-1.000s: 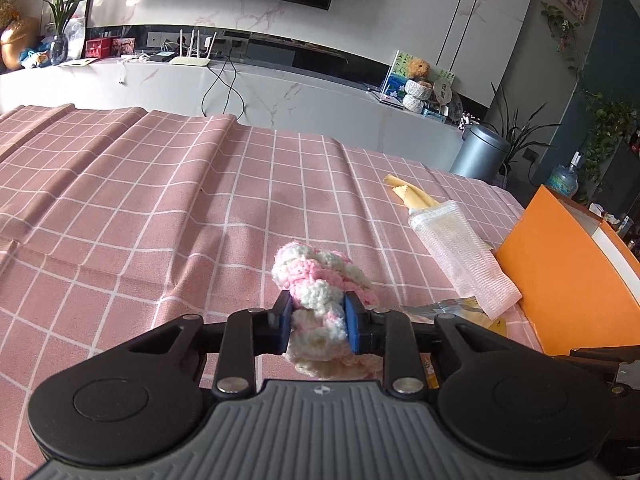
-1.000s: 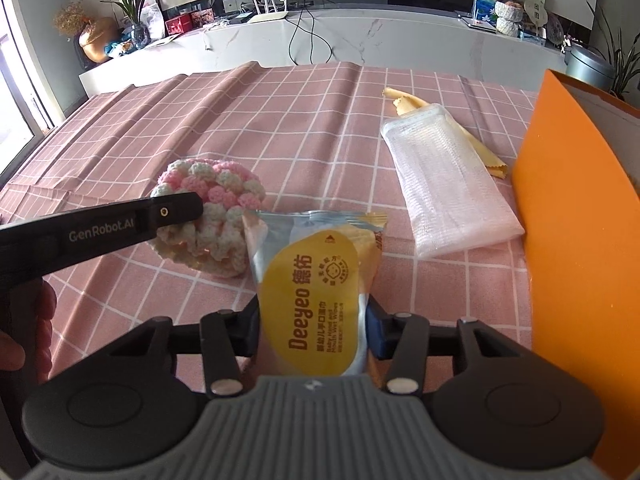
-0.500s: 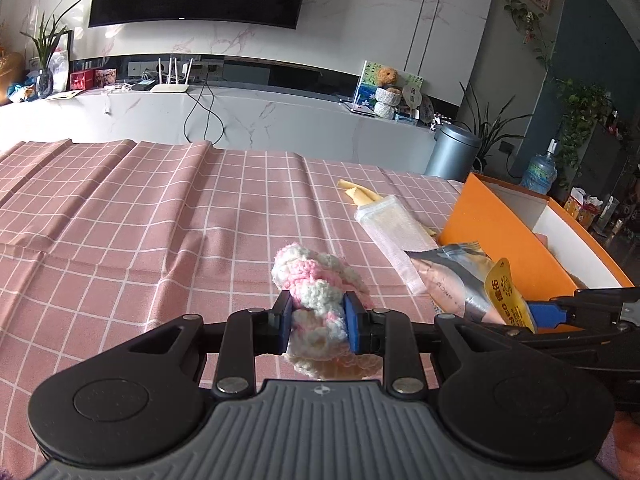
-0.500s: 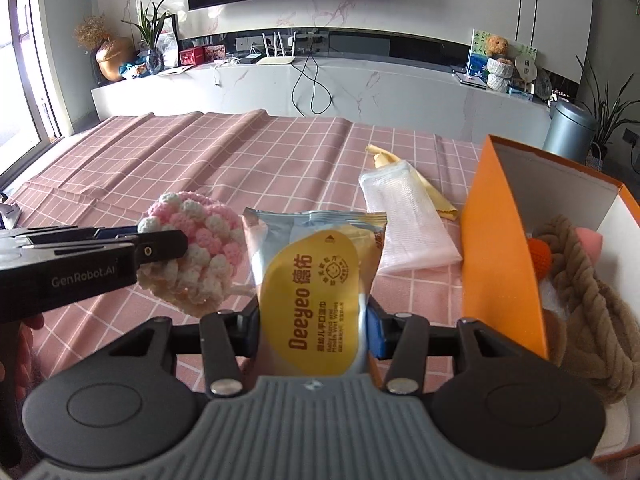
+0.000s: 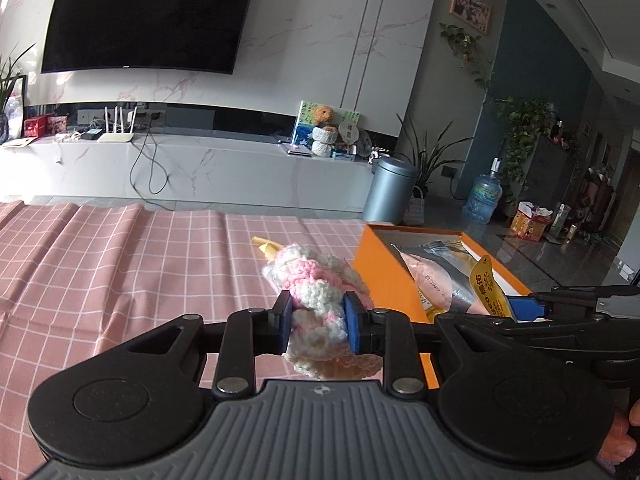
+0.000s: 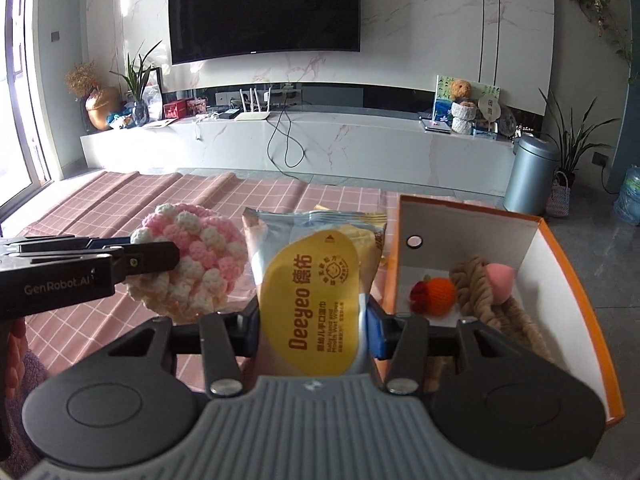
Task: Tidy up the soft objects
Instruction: 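Carry the crocheted pad into the box while the right tool carries the Deeyeo packet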
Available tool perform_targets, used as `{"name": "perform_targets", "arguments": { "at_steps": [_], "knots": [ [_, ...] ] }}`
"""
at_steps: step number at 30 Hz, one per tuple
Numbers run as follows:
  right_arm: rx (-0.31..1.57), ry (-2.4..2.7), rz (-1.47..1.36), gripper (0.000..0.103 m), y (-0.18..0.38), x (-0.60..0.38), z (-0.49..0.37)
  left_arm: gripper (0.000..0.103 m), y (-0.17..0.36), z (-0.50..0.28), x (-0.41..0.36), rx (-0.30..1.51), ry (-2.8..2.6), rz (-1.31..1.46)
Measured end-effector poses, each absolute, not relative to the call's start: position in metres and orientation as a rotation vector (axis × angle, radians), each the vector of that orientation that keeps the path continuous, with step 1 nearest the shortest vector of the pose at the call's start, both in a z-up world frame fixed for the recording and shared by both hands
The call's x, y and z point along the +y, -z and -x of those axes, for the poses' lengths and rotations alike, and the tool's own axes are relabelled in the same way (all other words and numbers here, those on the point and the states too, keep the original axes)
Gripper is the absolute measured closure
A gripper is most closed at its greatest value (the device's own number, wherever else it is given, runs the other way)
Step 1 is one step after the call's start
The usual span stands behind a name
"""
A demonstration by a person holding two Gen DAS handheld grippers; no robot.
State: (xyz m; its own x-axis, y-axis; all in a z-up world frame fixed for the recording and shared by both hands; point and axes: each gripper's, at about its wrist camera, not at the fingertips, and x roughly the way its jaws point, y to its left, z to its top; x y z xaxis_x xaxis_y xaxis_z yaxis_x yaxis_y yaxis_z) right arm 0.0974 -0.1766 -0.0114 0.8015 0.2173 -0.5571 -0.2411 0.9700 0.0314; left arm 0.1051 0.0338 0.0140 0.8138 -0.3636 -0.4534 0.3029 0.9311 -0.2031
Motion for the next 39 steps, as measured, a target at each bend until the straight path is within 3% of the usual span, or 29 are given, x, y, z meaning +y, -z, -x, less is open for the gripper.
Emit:
{"name": "perform_targets", "arguments": {
  "at_steps": [15, 30, 39],
  "knots": [
    [0.642, -0.112, 0.05, 0.054, -0.025, -0.302, -0.125, 0.073, -0.036, -0.156, -0.066, 0.5, 0.616, 0.056],
    [0.838, -0.089, 0.114, 0.054, 0.039, -0.327, -0.203, 0.073, 0.016, -0.203, -0.145, 0.639, 0.661, -0.203],
    [0.899, -0.065, 0.298, 0.054, 0.068, -0.307, -0.224, 0.072, 0.034, -0.204, -0.163, 0.672, 0.629, -0.335]
  ]
}}
